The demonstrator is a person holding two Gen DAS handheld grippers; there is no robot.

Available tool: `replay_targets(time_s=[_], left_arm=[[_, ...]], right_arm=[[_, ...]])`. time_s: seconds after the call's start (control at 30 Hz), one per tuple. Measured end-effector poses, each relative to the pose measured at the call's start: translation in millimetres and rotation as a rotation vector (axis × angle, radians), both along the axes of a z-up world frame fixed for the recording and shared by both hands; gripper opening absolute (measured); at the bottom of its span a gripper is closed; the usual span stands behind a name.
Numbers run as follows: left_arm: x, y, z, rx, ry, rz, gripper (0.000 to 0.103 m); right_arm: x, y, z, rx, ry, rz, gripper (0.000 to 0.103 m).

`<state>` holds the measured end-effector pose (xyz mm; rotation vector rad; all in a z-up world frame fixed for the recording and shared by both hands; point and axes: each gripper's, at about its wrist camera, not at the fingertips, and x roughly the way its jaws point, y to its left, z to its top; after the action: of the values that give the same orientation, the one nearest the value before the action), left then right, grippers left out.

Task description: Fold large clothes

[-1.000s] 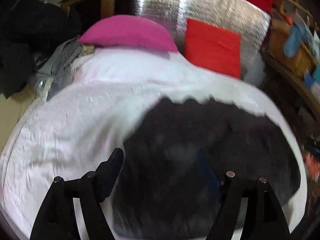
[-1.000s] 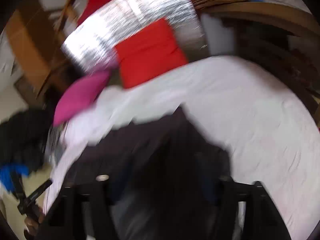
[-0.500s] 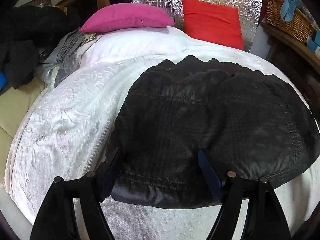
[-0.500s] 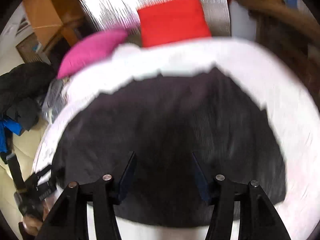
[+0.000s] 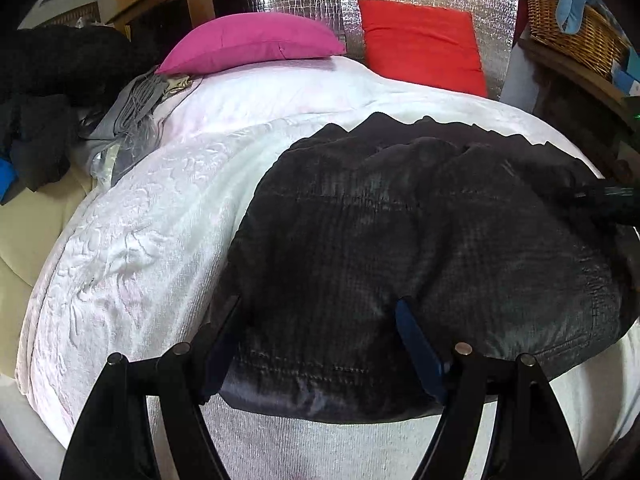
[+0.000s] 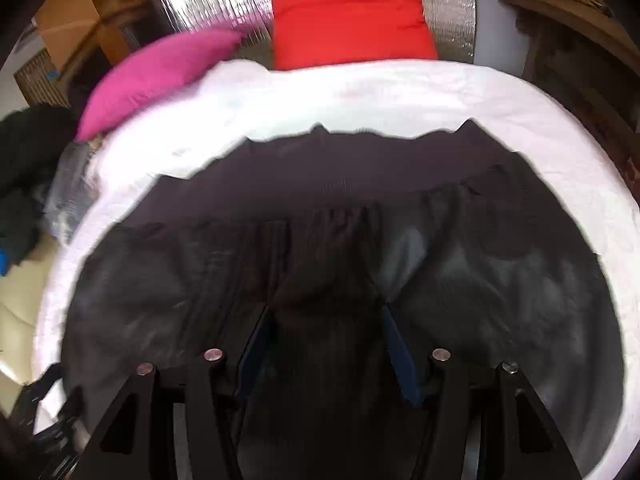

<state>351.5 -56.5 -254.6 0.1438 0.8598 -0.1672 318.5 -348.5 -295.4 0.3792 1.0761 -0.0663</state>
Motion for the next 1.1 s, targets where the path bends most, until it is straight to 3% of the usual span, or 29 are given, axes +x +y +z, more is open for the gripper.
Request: replay_targets(time_s=[0.17, 0.27, 0.37, 0.47, 0.5, 0.57, 0.63, 0.77, 0.87, 0.93, 1.0, 1.1], left_arm=[[-11, -2, 13, -0.020, -0.026, -0.008, 0.078], [-18, 1, 30, -0.065, -0.061, -0.011, 0.078], [-18, 3, 40, -0.063, -0.096, 0.010, 0.082], [3, 5, 22, -0.006, -0.020, 0.052, 0.083], [15, 5, 4, 0.026, 0.067, 0.070, 0.084], [23, 12, -12, -0.024, 0.144, 0.083, 0.084], [24, 19, -3, -0.080, 0.139, 0.094, 0.084], [28, 29, 22, -0.058, 0.024, 0.121, 0.084], [45, 38, 13, -0.016, 0.047, 0.168, 0.084], [55, 39, -7, -0.010, 0.113, 0.186, 0.084], [61, 39, -18, -0.045, 0.149, 0.180, 0.084], [59, 34, -11, -0.042, 0.091, 0.139, 0.082]], right_arm=[[-59, -23, 34, 0.003, -0.044, -0.030, 0.060], [-75, -35, 19, 0.001, 0.012, -0.039, 0.060], [-76, -41, -15, 0.042, 0.068, -0.053, 0.061], [-81, -39, 3, 0.028, 0.044, -0.033, 0.060], [-88, -44, 14, 0.044, -0.005, -0.058, 0.060], [-97, -59, 28, 0.042, -0.068, -0.122, 0.060], [-101, -83, 30, 0.049, -0.089, -0.198, 0.060], [-94, -116, 7, 0.049, -0.040, -0.303, 0.060], [-83, -125, -28, 0.039, 0.076, -0.311, 0.060], [-81, -120, -31, 0.057, 0.084, -0.304, 0.056], [-81, -112, -19, 0.018, 0.075, -0.274, 0.032], [-91, -108, -7, -0.006, 0.063, -0.276, 0.025]])
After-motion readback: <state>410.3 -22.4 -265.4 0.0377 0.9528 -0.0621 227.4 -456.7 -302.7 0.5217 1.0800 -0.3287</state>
